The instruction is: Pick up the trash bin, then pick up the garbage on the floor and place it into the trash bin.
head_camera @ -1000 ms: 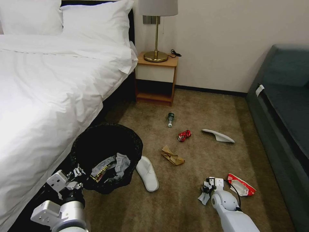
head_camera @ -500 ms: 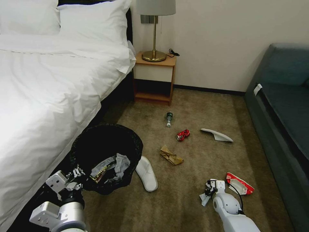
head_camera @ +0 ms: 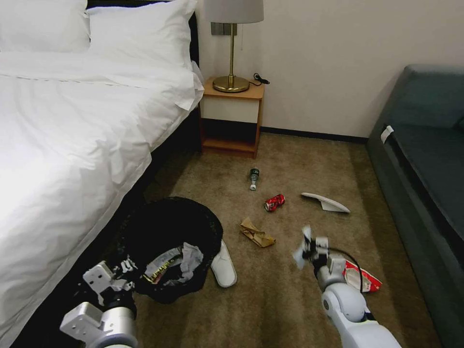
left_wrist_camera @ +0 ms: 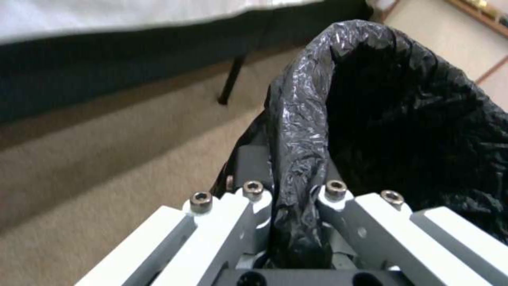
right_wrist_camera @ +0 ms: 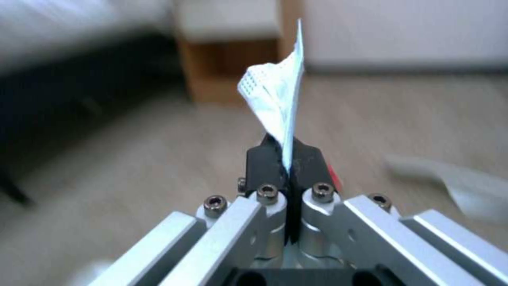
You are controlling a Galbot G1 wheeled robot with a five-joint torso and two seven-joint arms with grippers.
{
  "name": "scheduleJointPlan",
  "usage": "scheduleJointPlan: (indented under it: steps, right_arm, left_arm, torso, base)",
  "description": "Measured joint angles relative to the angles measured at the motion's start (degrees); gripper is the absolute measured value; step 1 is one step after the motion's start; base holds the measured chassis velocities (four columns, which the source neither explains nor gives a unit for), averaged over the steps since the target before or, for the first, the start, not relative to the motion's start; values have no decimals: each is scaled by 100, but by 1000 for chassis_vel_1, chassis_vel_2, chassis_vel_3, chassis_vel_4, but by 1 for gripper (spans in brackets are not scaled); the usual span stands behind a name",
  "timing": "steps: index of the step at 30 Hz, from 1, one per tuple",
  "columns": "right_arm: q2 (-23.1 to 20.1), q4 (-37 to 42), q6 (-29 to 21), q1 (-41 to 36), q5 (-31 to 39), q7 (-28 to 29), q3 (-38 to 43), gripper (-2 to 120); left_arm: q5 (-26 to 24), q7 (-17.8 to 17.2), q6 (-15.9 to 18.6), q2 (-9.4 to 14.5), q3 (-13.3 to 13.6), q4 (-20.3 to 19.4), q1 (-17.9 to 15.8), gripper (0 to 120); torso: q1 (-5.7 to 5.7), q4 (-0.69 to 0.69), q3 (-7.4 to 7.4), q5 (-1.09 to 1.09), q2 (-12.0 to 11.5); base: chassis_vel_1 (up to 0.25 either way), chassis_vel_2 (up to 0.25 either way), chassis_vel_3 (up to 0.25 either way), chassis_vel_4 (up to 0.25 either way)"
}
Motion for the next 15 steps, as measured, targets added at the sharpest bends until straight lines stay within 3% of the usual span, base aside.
scheduleJointPlan:
  steps: [7,9,10,12,15]
  right_arm:
    - [34,797,949,41,178,-864,-65,0]
    - [109,1066,1514,143,231,-1515,-98,0]
    - [109,1066,1514,143,231,-1515,-98,0]
    - [150,1219,1821,187,250,-1891,-153,0]
    - [162,1278,1903,188,257,-2007,-180,0]
  left_arm:
    - [-55,27,55,23,346,244,-15,4]
    - [-46,159,65,26,676,423,-38,4]
    - [-46,159,65,26,676,423,-38,4]
    - [30,283,66,30,985,577,-55,4]
    - [71,316,67,29,1110,635,-62,4]
  torso:
    - [0,0,0,1,0]
    - [0,0,0,2,0]
    - [0,0,0,2,0]
    - [0,0,0,1,0]
    - [0,0,0,1,0]
  base:
    - [0,0,0,0]
    - [0,0,0,0]
    - [0,0,0,0]
    - [0,0,0,0]
    - [0,0,0,0]
